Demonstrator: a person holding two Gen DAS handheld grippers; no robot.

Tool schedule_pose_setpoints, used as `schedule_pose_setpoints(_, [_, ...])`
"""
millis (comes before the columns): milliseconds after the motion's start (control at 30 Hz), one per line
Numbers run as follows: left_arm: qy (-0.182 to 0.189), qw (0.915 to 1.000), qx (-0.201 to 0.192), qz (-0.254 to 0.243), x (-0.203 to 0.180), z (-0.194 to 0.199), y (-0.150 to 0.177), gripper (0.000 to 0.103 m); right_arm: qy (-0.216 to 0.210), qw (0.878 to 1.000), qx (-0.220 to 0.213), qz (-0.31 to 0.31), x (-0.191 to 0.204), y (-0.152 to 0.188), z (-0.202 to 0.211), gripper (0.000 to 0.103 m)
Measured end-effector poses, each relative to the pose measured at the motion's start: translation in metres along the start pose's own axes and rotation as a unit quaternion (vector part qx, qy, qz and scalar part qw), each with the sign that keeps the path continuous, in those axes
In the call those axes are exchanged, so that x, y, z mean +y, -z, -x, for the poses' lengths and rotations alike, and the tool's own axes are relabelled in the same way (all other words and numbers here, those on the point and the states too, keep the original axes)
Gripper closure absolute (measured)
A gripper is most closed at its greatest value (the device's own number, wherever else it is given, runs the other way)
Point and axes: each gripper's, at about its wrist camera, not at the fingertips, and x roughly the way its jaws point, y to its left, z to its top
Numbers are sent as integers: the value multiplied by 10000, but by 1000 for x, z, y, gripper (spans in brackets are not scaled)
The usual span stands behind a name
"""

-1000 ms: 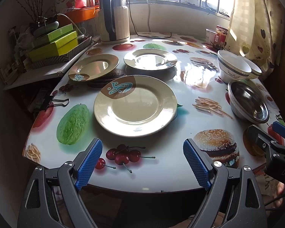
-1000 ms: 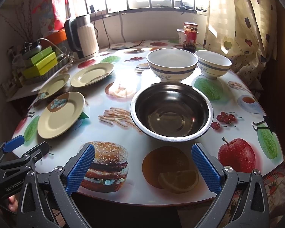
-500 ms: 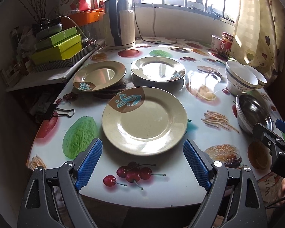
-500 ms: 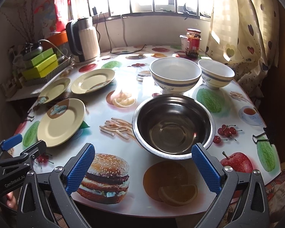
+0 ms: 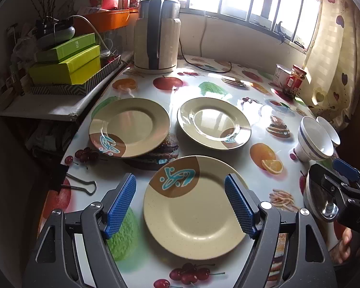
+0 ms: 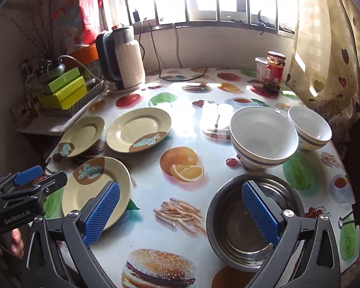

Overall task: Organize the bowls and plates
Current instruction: 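Close left tool on a beige plate rim while right tool grips another plate rim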

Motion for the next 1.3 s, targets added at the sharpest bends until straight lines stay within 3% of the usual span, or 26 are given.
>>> schedule_pose_setpoints(233, [304, 9989, 241, 244, 12, -28, -31, 37, -75, 9999, 141, -14, 12, -34, -28, 1])
schedule_pose_setpoints(300, [476, 9972, 419, 386, 16, -39, -39, 37, -119, 9997, 203, -79, 13, -42, -37, 13])
schedule_pose_setpoints(467, [278, 9983, 470, 194, 14, -56, -57, 50, -108, 9989, 342, -307, 10, -58, -63, 14])
schedule_pose_setpoints(600, [319, 9986, 419, -22, 11, -68, -70, 50, 70, 9982, 521, -295, 11, -65, -86, 35])
schedule_pose_setpoints(733, [312, 9979, 568, 23, 12, -88, -80, 50, 16, 9978, 626, -230, 12, -68, -106, 42])
schedule_pose_setpoints(867, [268, 9973, 679, 49, 10, -107, -87, 50, 239, 9978, 607, -147, 10, -69, -122, 49])
schedule_pose_setpoints(1300, [425, 9952, 876, -52, 0, -144, -104, 50, 48, 9936, 902, -674, -9, -76, -161, 50])
